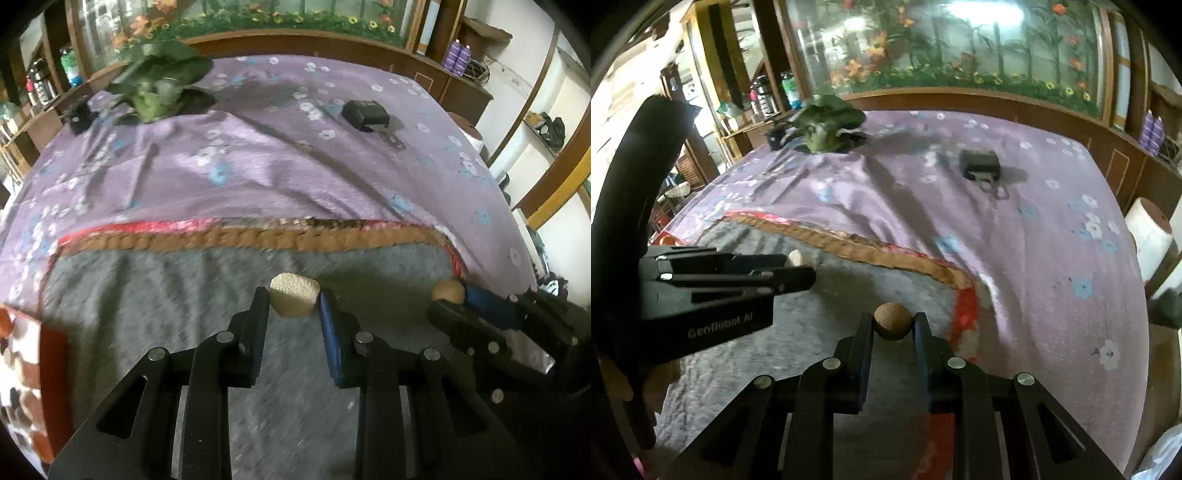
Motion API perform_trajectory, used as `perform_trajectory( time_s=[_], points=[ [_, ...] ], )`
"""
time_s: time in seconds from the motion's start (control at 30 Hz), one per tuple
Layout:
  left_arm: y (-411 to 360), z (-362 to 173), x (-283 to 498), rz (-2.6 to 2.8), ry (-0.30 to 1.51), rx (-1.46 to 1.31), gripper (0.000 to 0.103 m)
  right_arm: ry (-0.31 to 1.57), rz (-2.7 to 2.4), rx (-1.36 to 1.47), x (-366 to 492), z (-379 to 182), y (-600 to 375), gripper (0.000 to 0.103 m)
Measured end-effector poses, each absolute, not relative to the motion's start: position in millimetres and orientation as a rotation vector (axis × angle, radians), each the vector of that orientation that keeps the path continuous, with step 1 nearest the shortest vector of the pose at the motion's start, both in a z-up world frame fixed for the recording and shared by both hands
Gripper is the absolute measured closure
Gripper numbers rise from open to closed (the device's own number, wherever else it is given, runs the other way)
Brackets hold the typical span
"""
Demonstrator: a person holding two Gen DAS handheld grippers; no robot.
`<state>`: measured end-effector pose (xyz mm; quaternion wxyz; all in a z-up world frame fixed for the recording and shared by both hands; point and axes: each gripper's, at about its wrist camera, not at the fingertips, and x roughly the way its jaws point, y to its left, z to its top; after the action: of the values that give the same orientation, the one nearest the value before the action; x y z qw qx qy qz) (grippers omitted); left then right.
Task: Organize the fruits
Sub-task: 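Grasp the last pale slice with the left gripper while the right gripper grasps the last brown fruit, then carry the pale slice and the brown fruit over the tray with both grippers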
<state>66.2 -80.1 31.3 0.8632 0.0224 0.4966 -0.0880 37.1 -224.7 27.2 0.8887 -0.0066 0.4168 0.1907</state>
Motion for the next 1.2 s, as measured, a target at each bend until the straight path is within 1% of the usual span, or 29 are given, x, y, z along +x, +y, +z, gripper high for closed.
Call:
perform_trajectory(
  time_s=[0.17,0.73,1.2],
  points=[
    [-61.9,40.2,41.1,-0.152,1.01,0.051,0.077,0.857,0.413,-0.047,22.0,35.3,-199.6,0.082],
    [7.5,60.6,-31.3,-0.014,0.887,0.048,0.076,0.85,0.43,-0.029,-31.4,42.3,-134.2,0.082],
    [73.4,74.6,-69.7,0.085,0.835,-0.017,0.076,0.824,0.533,-0.099,-55.7,57.4,-66.6,0.082]
  ],
)
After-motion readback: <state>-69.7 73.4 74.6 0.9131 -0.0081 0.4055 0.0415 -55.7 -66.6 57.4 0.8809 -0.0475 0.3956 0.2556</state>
